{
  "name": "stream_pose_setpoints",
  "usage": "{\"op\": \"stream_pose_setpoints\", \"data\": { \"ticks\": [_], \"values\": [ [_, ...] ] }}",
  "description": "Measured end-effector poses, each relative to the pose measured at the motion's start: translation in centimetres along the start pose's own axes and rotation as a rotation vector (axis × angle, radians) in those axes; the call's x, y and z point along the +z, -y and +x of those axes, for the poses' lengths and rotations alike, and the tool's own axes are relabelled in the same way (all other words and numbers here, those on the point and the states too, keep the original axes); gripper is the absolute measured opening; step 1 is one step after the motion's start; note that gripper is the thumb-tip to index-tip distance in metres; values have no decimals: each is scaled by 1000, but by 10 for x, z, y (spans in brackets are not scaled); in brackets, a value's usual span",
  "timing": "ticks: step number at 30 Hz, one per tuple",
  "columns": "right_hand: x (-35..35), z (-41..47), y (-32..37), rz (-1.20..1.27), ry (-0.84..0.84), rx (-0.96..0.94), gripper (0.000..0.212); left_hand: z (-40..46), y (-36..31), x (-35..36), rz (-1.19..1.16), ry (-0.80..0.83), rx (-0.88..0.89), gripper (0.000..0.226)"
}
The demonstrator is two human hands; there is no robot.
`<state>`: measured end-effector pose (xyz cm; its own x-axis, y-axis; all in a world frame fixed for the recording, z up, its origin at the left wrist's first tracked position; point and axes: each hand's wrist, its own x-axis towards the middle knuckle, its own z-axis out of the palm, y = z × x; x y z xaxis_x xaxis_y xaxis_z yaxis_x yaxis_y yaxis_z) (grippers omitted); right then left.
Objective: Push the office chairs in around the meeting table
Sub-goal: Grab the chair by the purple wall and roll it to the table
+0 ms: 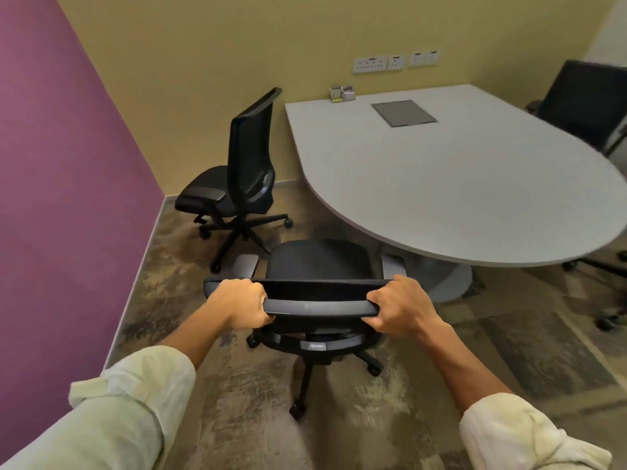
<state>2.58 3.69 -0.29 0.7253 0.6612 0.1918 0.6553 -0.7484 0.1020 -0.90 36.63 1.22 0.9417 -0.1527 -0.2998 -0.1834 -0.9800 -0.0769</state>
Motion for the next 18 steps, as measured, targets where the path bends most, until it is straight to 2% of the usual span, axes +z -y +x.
{"op": "stream_pose_setpoints", "data": {
  "ticks": [3,6,8,11,15,18],
  "values": [
    [-5,-4,31,-17,32,184,26,5,12,1,63,-70,93,31],
    [-11,3,52,-36,131,316,25,17,27,-4,84,-85,177,28],
    [-12,8,60,-53,163,341,25,28,38,-6,93,-102,226,28],
    [-11,17,68,-7,152,345,36,45,53,-9,86,-123,277,29],
    [-7,34,69,142,147,342,28,68,69,-12,105,-139,294,30],
    [-1,48,59,146,183,412,23,93,75,-18,109,-111,322,25]
  ]
}}
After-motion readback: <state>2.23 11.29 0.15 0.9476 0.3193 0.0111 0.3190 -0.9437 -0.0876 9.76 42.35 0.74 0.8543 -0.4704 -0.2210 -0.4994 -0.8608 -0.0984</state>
